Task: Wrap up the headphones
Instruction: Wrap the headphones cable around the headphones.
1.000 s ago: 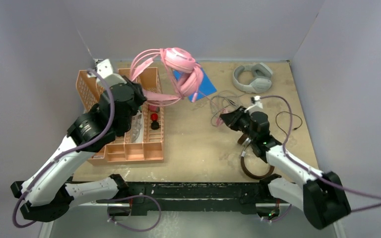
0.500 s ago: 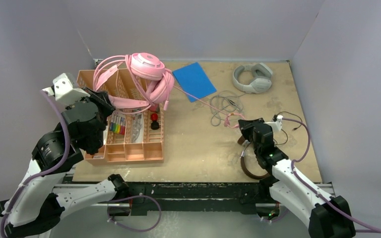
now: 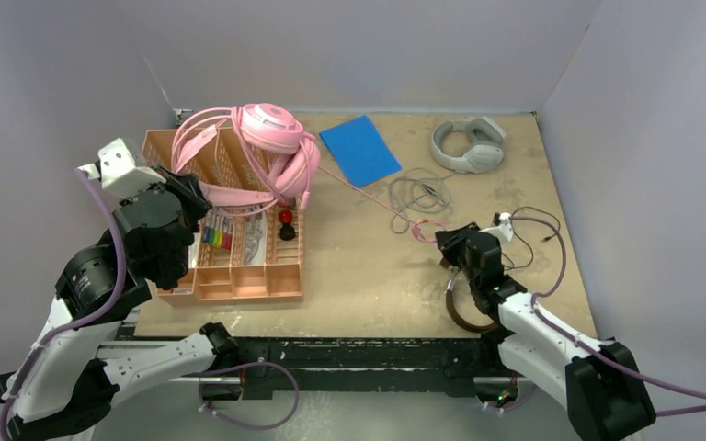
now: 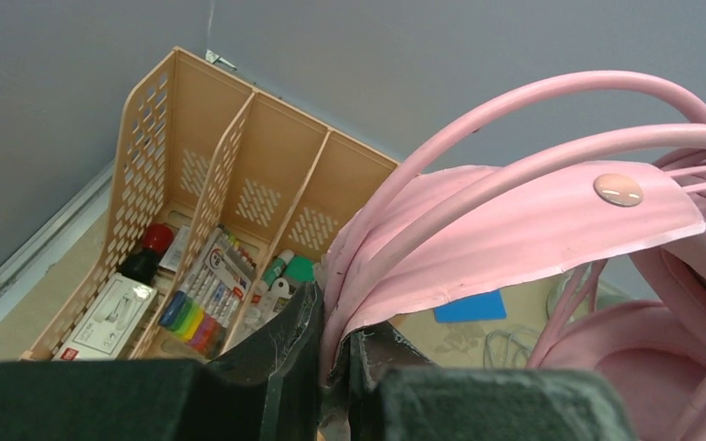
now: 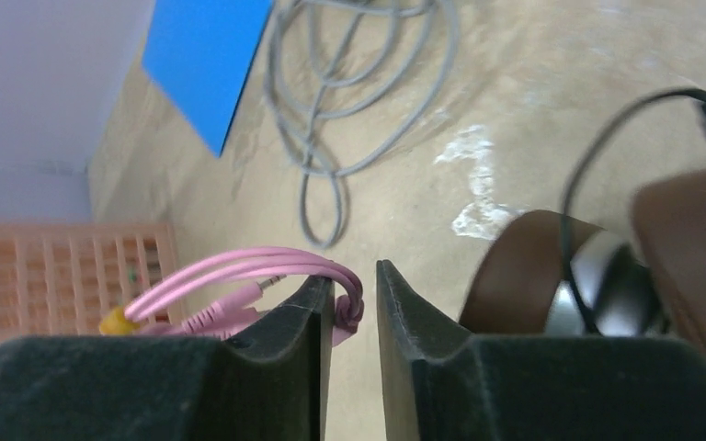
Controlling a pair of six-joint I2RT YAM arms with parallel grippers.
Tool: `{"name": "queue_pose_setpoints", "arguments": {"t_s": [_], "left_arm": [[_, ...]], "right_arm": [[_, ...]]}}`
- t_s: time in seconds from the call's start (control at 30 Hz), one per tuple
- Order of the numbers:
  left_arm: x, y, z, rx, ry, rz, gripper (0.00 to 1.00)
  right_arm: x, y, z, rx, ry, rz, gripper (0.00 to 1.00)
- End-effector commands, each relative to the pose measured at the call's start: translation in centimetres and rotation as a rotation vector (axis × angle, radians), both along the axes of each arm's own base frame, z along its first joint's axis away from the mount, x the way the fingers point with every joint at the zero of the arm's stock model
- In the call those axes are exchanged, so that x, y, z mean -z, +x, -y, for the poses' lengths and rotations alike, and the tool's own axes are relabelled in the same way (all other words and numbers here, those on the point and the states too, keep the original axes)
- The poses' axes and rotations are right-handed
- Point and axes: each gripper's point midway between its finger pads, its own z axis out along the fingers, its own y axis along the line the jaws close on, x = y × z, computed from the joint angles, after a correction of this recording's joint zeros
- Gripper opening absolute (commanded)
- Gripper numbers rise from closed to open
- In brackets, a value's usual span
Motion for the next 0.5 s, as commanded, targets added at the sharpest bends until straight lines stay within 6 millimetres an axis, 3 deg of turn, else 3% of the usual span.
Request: {"name": "queue_pose_setpoints", "arguments": {"t_s": [0.0, 0.1, 0.2, 0.33, 0.47], "left_arm": [[-7.1, -0.7, -1.7, -0.067, -0.337, 0.256, 0.00], [-7.0, 0.3, 1.2, 0.032, -0.349, 0.236, 0.00], [-6.2, 2.1, 5.5, 0.156, -0.357, 0.200, 0.00], [-4.1, 3.8, 9.0, 0.224, -0.336, 0.136, 0.00], [-2.4, 4.4, 10.0, 0.235, -0.328, 0.109, 0.00]], "right_arm": [[-4.5, 0.6, -4.1, -0.421, -0.222, 0.309, 0.27], [-4.7, 0.5, -7.4, -0.683, -0.297, 0.289, 0.26], [-5.0, -0.5, -11.9, -0.894, -0.206, 0.319, 0.26], [-5.0, -2.2, -18.3, -1.036, -0.164, 0.337, 0.31], [-2.8, -1.8, -19.7, -0.997, -0.098, 0.281, 0.31]]}}
